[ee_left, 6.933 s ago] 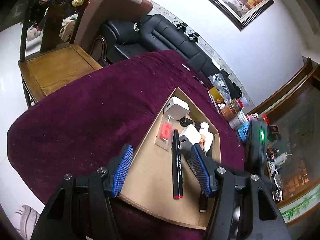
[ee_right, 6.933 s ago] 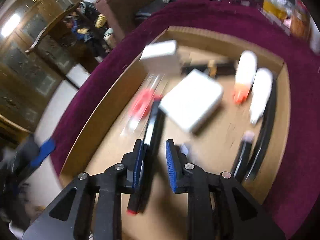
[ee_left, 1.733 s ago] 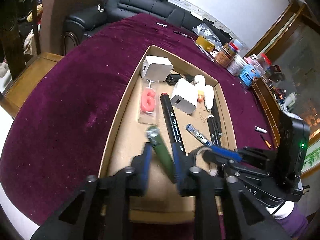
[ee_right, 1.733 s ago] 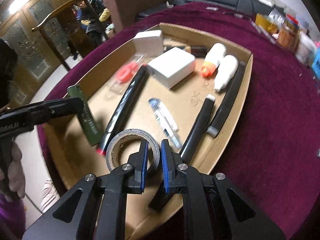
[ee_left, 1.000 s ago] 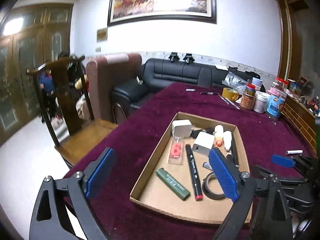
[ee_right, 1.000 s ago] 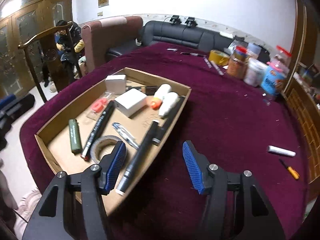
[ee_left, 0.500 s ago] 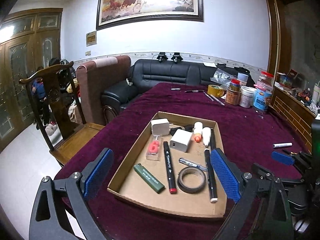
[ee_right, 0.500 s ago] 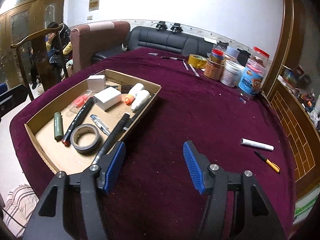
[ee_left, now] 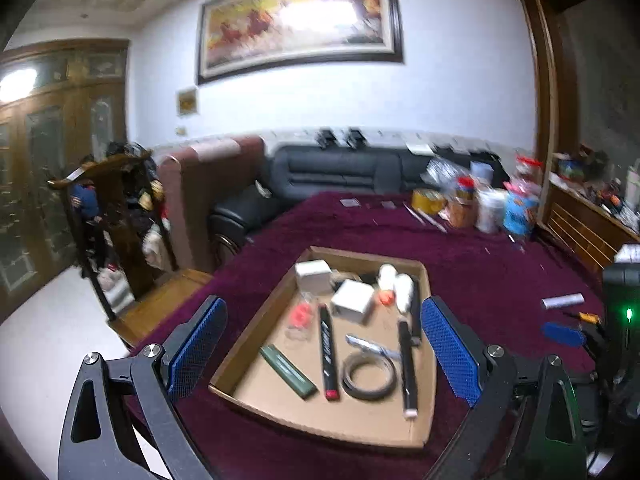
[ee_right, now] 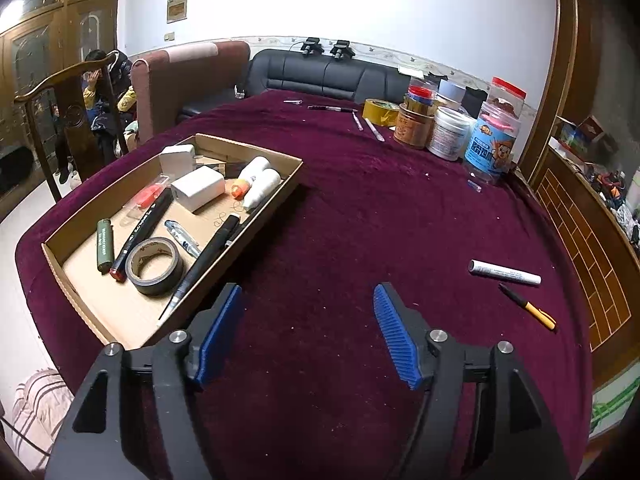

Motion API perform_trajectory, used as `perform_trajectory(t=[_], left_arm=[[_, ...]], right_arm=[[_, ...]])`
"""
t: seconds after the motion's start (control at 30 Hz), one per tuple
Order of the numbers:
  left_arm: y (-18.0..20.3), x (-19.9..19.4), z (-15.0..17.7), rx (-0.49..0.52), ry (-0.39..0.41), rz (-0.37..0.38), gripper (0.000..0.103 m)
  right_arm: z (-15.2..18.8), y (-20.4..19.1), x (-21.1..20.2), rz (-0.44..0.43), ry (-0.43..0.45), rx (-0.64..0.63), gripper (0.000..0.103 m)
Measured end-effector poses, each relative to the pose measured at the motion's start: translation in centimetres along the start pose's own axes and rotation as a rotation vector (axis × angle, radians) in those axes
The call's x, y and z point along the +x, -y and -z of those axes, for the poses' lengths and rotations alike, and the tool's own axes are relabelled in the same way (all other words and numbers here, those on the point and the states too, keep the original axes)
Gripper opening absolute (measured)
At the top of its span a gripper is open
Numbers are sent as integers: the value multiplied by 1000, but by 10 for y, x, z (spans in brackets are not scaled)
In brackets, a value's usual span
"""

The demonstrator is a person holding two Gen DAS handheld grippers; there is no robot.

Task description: Organize rigid objects

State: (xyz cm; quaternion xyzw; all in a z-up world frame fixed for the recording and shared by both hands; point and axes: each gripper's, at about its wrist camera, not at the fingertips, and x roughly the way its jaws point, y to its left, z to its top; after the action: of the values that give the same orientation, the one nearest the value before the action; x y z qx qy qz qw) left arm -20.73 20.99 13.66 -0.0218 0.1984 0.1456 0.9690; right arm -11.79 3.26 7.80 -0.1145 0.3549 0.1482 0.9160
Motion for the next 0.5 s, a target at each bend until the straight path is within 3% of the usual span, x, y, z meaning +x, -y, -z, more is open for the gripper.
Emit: perform_trajectory(t=[0.07, 0.2, 0.27, 0.37, 0.5], left_arm=[[-2, -13, -5, -24, 70, -64, 102], [-1, -31, -17, -64, 167, -124, 102], [6, -26, -27, -61, 136, -131, 102], [17, -9, -34, -53, 48, -47, 102], [30, 5, -26, -76, -29, 5, 102]], right_arm=[[2, 4, -1, -4, 5, 7, 68], [2, 14, -3, -22, 24, 42, 68], [2, 19, -4, -32, 36, 62, 68], [3, 20, -8, -31, 52, 65, 68], [9, 16, -10, -21, 57, 37, 74]])
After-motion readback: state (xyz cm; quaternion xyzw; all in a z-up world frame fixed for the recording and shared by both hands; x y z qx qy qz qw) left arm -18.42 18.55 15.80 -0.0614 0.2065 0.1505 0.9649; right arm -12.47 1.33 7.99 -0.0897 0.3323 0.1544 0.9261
